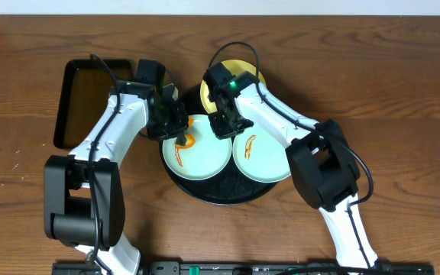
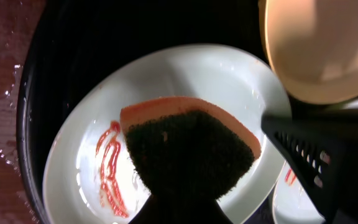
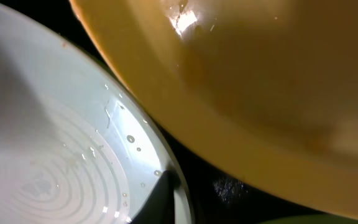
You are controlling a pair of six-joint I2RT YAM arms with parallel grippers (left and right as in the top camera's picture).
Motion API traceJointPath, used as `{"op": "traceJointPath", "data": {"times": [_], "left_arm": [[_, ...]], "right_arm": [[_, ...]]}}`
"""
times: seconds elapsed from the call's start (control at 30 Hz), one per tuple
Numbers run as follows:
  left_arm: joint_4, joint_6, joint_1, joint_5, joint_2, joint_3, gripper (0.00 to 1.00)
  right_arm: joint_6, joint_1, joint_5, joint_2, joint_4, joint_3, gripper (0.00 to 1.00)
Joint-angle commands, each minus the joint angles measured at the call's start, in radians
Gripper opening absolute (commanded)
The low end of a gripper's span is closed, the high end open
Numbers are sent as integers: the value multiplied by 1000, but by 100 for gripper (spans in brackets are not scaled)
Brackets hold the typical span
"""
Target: Clean dirty plates on tray and stack at the side
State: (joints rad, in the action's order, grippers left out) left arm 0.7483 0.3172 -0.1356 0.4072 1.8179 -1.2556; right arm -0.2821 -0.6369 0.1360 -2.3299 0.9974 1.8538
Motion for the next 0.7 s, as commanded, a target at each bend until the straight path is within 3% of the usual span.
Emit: {"op": "traceJointPath", "data": {"times": [0.0,0.27,0.67], "left_arm": [[-27,92,-2,-22,1,50,8],[-108,194,-2,-52,1,180,12],[-158,193,-24,-1,1,187,12]], "right_arm": [[-2,-5,-43,-37,1,-6,2],[-2,-5,-42,-37,-10,-6,2],[-10,-5,-42,-37,-11,-6,2]]}}
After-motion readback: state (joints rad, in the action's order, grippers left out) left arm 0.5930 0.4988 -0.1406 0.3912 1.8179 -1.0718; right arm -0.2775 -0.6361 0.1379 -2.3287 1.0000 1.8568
